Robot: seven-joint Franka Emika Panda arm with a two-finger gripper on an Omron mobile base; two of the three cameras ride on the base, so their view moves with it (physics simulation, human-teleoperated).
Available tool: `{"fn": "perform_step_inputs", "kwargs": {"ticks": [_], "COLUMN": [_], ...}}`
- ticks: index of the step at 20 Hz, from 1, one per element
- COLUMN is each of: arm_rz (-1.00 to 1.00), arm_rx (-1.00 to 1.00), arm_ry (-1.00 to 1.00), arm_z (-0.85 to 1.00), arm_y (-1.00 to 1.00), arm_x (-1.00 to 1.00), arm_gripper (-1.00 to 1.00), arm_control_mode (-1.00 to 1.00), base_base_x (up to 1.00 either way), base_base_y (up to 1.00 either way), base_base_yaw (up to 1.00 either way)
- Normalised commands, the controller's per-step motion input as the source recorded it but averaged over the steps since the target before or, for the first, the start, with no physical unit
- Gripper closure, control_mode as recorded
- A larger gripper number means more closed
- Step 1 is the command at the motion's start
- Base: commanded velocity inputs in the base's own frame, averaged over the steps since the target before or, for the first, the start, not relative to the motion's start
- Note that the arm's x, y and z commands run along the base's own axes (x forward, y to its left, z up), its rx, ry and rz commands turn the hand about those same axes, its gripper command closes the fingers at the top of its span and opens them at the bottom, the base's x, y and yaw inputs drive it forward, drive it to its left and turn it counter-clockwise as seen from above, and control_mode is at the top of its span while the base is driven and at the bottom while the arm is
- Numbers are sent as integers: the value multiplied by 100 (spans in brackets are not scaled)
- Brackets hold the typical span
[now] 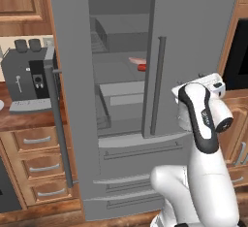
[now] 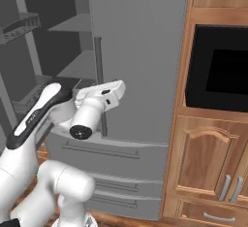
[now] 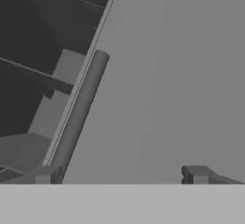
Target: Place the steak on the counter behind the older steak on the same shelf of the fridge to maintain FIFO order. Close the fridge door when finished.
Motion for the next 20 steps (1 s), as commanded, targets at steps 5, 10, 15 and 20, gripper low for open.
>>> {"fn": "perform_step_inputs", "kwargs": {"ticks": [5,10,15,20], "arm_rz": [-2,-4,-3,-4], "arm_rx": [-26,-29,-31,-33], "arm_ry": [0,0,4,16], "arm_z": [100,100,94,35], "arm_y": [4,16,43,72], "arm_x": [-100,-100,-100,-100], "arm_gripper": [-100,-100,-100,-100], "arm_control_mode": [-100,-100,-100,-100], "base_base_x": [0,0,0,0], "base_base_y": [0,0,0,0], "base_base_yaw": [0,0,0,0]}}
